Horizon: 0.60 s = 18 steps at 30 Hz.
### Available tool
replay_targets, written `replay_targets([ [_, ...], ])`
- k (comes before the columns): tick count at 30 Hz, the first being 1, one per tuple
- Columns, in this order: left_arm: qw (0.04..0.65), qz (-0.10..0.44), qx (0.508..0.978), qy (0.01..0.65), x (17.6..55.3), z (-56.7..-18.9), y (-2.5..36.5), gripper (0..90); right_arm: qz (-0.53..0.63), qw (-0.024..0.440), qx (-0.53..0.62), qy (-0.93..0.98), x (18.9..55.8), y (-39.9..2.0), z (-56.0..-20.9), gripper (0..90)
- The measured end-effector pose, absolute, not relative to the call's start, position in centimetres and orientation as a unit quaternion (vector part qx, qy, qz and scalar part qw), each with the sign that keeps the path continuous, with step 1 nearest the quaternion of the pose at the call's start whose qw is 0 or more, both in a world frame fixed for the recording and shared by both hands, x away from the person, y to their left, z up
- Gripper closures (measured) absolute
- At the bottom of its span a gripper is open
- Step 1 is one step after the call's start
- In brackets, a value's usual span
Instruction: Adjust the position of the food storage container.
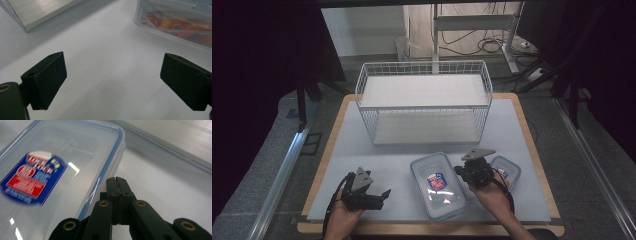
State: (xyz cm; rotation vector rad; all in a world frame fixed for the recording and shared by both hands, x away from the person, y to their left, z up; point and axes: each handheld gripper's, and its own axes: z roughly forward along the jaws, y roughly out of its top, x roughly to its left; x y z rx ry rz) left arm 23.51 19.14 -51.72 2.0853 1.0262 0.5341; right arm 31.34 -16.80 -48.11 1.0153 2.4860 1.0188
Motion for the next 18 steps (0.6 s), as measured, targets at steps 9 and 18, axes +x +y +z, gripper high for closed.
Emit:
replay_targets([
  [9, 0.368, 0.213, 0.807, 0.409, 23.5, -51.6, 19.9, 6.7, 0.36, 0.107, 0.306, 0.875, 33.4, -12.3, -48.2, 90.0],
  [18, 0.372, 0.213, 0.802, 0.417, 23.3, -51.4, 20.6, 7.6, 0.39, 0.106, 0.289, 0.868, 29.6, -16.2, -46.2, 89.9],
])
